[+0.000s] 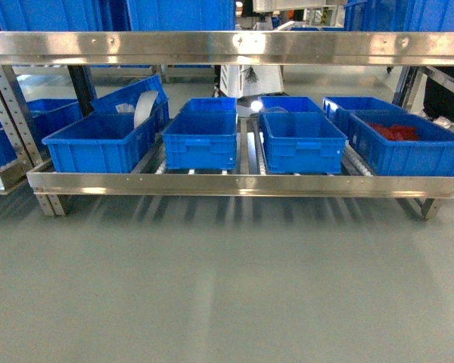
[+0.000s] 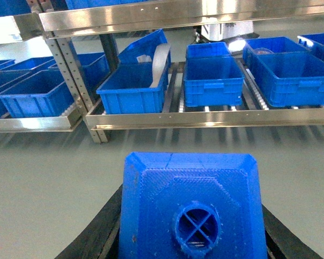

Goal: Sort blue parts and orange caps into right shelf containers

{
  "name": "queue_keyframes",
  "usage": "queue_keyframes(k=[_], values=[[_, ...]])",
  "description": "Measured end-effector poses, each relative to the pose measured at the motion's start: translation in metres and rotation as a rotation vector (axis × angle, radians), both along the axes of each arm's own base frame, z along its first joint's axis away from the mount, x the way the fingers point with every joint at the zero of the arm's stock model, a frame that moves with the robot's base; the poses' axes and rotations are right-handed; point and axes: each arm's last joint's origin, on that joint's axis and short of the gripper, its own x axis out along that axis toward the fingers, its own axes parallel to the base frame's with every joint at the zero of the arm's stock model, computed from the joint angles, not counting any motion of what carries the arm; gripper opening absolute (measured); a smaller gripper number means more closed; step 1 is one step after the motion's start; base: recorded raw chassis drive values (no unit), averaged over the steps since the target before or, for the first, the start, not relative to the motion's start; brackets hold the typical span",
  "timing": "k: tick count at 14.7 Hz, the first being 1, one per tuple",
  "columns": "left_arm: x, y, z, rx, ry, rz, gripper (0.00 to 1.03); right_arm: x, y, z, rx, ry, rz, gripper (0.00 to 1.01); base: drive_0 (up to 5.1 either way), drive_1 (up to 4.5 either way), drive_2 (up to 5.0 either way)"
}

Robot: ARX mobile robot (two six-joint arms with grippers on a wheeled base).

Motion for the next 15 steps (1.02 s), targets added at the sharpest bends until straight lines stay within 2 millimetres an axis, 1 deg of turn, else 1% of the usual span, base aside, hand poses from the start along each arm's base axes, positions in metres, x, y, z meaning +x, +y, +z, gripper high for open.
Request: queue_keyframes(k=[3,9,15], values=[[0.0000,-0.0001,0.0001,0.000,0.000,-0.001,0.44,0.0000,0.0000,0.0000,0.000,0.000,0.000,0.44,-1.5,-1.52,-1.5],[-0.0003,0.0000,0.0009,0.001,-0.006,0.003,0.44,0.0000,-0.0001,0.0004,0.000,-0.004,-0.001,0.44,0.0,0.00,0.0],[-0.0001,-0.0001,0.0007,0.001,-0.005,0.002,0.44,-0.0001,0.0000,0.0005,0.001,-0.005,0.001,0.44,0.1,4.21,-4.0]])
